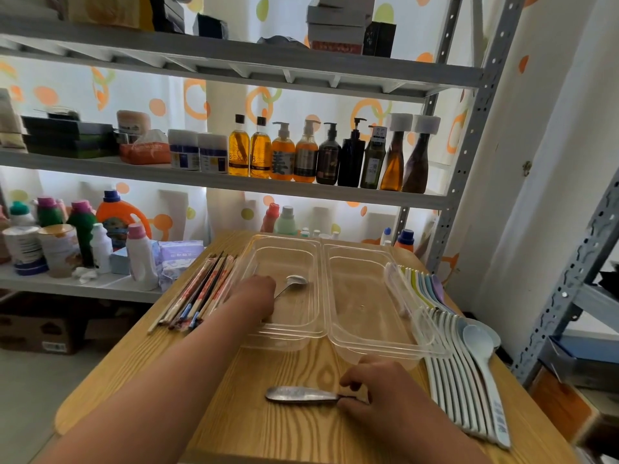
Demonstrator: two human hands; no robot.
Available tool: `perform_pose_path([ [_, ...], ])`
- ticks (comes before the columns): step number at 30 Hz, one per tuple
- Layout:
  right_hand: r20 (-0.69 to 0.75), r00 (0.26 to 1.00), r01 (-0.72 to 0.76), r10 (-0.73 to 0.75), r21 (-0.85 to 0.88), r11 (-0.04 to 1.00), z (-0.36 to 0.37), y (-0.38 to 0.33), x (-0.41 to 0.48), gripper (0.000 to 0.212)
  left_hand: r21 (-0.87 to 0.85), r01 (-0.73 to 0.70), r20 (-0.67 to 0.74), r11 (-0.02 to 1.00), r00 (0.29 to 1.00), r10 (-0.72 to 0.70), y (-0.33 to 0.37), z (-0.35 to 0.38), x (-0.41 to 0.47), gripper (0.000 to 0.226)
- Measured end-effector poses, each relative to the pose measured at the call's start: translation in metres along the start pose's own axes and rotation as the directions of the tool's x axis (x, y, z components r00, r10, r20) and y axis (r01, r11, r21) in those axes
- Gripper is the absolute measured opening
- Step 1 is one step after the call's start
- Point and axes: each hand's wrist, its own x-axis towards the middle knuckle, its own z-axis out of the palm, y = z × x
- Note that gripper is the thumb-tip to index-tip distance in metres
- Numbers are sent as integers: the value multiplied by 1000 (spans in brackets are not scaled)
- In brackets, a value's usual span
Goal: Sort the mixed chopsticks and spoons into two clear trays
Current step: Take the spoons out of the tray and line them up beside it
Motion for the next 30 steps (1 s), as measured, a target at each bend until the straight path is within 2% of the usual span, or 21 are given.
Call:
perform_pose_path([
  [5,-70,997,35,-33,30,999,-3,-5,3,29,43,12,0,999,1000,-12,3,0,-3,31],
  [18,-204,977,86,-57,134,987,-16,-28,8,10,108,12,21,994,1000,-14,3,-2,-1,34],
  [23,-253,964,111,-78,116,987,-25,-32,11,8,-34,8,-15,999,1000,-9,2,-6,-3,25],
  [30,-338,936,122,-95,60,991,-34,-30,16,7,-268,-68,-222,961,975,7,4,-27,-11,25],
])
